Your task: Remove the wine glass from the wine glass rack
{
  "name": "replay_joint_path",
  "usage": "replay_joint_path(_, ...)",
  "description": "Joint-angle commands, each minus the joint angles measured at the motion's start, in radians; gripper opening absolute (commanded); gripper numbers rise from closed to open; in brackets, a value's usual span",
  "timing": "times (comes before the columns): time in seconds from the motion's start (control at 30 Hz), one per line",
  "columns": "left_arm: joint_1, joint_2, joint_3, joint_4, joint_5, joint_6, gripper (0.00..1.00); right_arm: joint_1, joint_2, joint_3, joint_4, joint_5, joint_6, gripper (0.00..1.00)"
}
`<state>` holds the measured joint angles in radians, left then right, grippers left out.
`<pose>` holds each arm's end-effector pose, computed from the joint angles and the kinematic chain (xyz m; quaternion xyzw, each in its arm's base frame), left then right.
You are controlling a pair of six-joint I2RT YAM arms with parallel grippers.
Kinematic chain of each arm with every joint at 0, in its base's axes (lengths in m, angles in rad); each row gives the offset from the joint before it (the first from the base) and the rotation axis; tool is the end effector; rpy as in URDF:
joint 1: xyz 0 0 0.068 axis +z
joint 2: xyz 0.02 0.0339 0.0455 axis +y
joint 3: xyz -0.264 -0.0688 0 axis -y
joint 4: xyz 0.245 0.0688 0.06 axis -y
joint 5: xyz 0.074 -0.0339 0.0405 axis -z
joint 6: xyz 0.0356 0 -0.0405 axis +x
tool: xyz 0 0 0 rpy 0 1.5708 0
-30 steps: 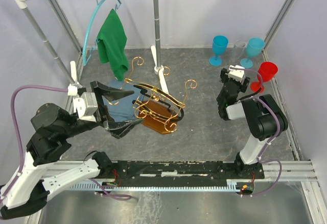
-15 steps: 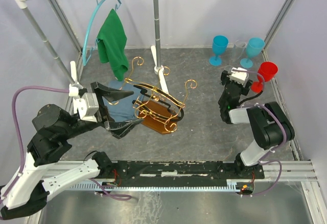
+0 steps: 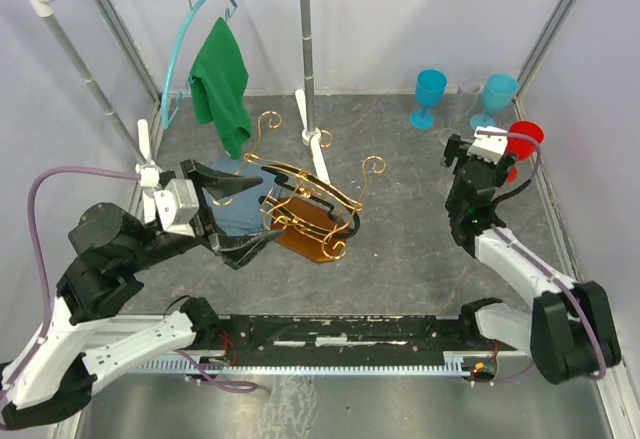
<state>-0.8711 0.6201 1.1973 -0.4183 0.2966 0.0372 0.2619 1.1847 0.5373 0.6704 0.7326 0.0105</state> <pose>0.0464 -0.0713 0.4680 0.3825 0.5273 -0.3924 0.6493 0.2502 0.0424 0.2605 0.1723 0.6795 -0.1573 0.6955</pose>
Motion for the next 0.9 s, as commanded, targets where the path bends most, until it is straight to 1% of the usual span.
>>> replay_joint_path(0.0, -0.002, 0.017, 0.005, 0.013, -0.043, -0.037, 0.99, 0.005, -0.125, 0.083, -0.325, -0.062, 0.056, 0.99)
replay_joint_path(0.07, -0.001, 0.028, 0.012, -0.007, -0.110, -0.050, 0.99, 0.005, -0.188, 0.155, -0.506, -0.086, 0.082, 0.99)
replay_joint_path(0.13, -0.001, 0.056, 0.028, -0.043, -0.244, -0.079, 0.99, 0.005, -0.244, 0.248, -0.691, -0.129, 0.102, 0.99)
replay_joint_path(0.2, -0.002, 0.101, 0.049, -0.076, -0.371, -0.096, 0.99, 0.006, -0.257, 0.365, -0.842, -0.188, 0.116, 0.99)
replay_joint_path(0.27, -0.002, 0.168, 0.079, -0.109, -0.476, -0.121, 0.99, 0.005, -0.229, 0.505, -0.979, -0.282, 0.133, 0.99)
replay_joint_path(0.37, 0.001, 0.308, 0.165, -0.189, -0.682, -0.177, 0.99, 0.005, -0.135, 0.717, -1.152, -0.403, 0.153, 0.99)
replay_joint_path(0.47, 0.022, 0.412, 0.212, -0.215, -0.822, -0.227, 0.99, 0.005, -0.055, 0.855, -1.241, -0.525, 0.171, 0.99)
replay_joint_path(0.5, 0.053, 0.428, 0.224, -0.218, -0.841, -0.246, 0.99, 0.005, -0.034, 0.885, -1.251, -0.563, 0.180, 0.99)
replay_joint_path(0.53, 0.104, 0.439, 0.234, -0.221, -0.831, -0.276, 0.99, 0.005, -0.014, 0.913, -1.266, -0.596, 0.194, 0.99)
replay_joint_path(0.6, 0.275, 0.454, 0.243, -0.219, -0.707, -0.312, 0.99, 0.004, 0.042, 0.976, -1.308, -0.648, 0.218, 0.99)
replay_joint_path(0.63, 0.378, 0.466, 0.247, -0.224, -0.640, -0.327, 0.99, 0.005, 0.071, 1.011, -1.337, -0.672, 0.229, 0.99)
replay_joint_path(0.67, 0.436, 0.480, 0.253, -0.231, -0.603, -0.334, 0.99, 0.005, 0.110, 1.049, -1.366, -0.693, 0.234, 0.99)
replay_joint_path(0.77, 0.533, 0.522, 0.272, -0.247, -0.616, -0.324, 0.99, 0.004, 0.159, 1.120, -1.410, -0.736, 0.247, 0.99)
replay_joint_path(0.87, 0.579, 0.540, 0.292, -0.251, -0.674, -0.319, 0.99, 0.005, 0.164, 1.131, -1.405, -0.759, 0.261, 0.99)
